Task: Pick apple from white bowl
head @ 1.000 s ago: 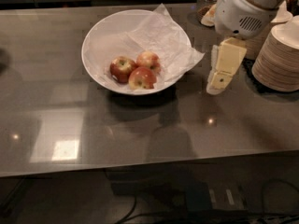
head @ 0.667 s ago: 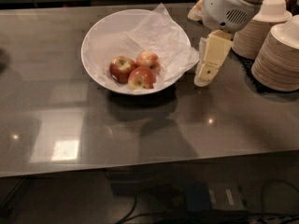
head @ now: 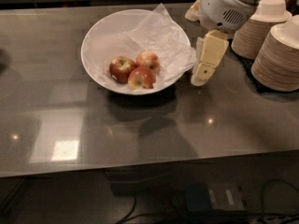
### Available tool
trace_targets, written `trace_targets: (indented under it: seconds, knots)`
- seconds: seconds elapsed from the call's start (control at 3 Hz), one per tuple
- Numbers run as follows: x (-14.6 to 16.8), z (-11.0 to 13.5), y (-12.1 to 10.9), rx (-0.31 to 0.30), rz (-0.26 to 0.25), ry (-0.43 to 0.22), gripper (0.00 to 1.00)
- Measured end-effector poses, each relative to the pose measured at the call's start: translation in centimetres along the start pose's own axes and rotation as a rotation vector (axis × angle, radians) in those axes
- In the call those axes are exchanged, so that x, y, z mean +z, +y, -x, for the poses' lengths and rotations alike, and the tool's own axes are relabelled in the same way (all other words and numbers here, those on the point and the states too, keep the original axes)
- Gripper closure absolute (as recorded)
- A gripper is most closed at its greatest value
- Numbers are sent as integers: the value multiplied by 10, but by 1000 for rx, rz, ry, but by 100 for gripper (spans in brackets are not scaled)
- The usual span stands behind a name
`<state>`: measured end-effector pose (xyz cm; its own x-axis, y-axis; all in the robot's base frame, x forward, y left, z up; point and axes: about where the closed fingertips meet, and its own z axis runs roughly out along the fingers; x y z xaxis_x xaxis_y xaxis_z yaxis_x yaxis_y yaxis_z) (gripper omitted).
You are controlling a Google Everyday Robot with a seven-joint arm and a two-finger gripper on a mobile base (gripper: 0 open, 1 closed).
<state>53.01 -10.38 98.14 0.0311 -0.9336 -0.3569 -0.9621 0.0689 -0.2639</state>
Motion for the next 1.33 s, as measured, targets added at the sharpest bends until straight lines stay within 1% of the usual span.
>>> trace_targets:
  seconds: [0.33, 0.67, 1.0, 1.33]
  knots:
    - [30, 26, -17, -20, 32, -91, 0]
    - [74, 65, -41, -56, 105, -191, 0]
    - [107, 94, -60, -100, 146, -264, 0]
    - [129, 110, -72, -126, 166, -309, 0]
